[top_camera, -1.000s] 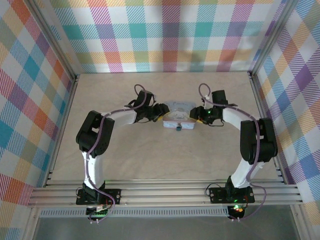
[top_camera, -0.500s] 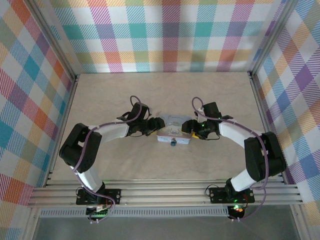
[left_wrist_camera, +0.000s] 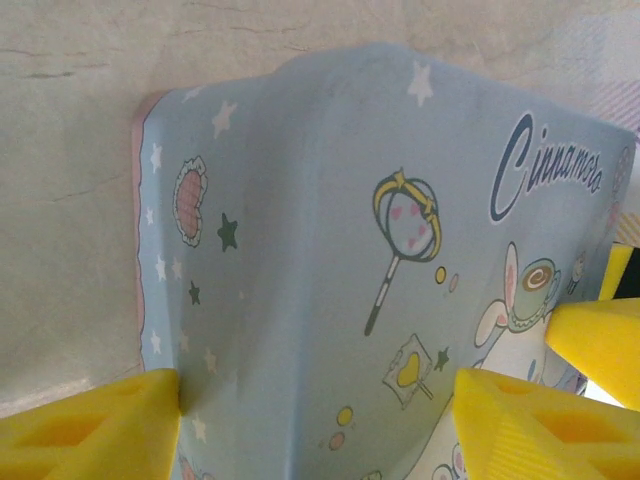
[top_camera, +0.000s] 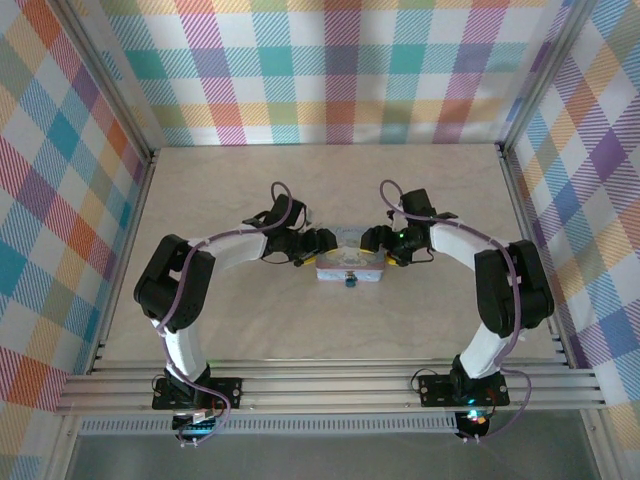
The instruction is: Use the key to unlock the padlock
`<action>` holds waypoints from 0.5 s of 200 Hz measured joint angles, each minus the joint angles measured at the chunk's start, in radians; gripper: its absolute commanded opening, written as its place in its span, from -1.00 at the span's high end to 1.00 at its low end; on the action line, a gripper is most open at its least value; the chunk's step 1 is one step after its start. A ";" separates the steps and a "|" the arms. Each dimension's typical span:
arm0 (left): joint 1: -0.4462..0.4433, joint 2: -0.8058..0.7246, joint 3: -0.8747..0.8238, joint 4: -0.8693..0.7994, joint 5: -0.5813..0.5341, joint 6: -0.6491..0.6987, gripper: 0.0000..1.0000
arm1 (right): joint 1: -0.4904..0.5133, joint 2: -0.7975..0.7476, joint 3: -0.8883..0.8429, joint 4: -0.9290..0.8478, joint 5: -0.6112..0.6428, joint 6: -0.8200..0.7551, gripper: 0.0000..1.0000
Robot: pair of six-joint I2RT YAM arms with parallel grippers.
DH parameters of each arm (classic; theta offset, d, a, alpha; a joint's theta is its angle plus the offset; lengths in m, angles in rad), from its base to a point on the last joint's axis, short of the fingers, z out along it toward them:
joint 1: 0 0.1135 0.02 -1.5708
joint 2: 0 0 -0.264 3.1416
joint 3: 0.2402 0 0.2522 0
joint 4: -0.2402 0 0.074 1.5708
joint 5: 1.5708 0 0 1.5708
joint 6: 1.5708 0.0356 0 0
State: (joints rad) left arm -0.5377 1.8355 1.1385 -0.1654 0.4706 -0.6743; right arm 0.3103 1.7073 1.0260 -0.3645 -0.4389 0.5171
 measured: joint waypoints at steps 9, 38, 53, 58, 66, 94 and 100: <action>0.001 0.000 0.006 -0.014 0.000 0.005 -0.34 | -0.001 0.000 0.000 0.003 -0.002 0.001 -0.29; 0.005 -0.003 0.036 -0.089 -0.018 0.034 -0.33 | 0.019 0.000 0.013 -0.003 0.008 0.005 -0.17; 0.006 -0.016 0.046 -0.138 -0.039 0.050 -0.32 | 0.048 0.000 0.027 -0.011 0.028 0.019 -0.14; 0.008 -0.022 0.047 -0.154 -0.047 0.055 -0.31 | 0.060 0.000 0.032 -0.015 0.036 0.023 -0.14; 0.010 -0.037 0.048 -0.189 -0.065 0.066 -0.31 | 0.082 0.001 0.042 -0.022 0.051 0.030 -0.13; 0.026 -0.087 0.042 -0.306 -0.118 0.093 -0.30 | 0.171 0.047 0.134 -0.091 0.102 0.053 -0.13; 0.035 -0.098 0.039 -0.327 -0.125 0.096 -0.29 | 0.190 0.068 0.171 -0.113 0.112 0.053 -0.13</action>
State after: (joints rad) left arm -0.5022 1.7374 1.1778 -0.4927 0.3454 -0.5781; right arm 0.5003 1.7748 1.1965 -0.4770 -0.3267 0.5701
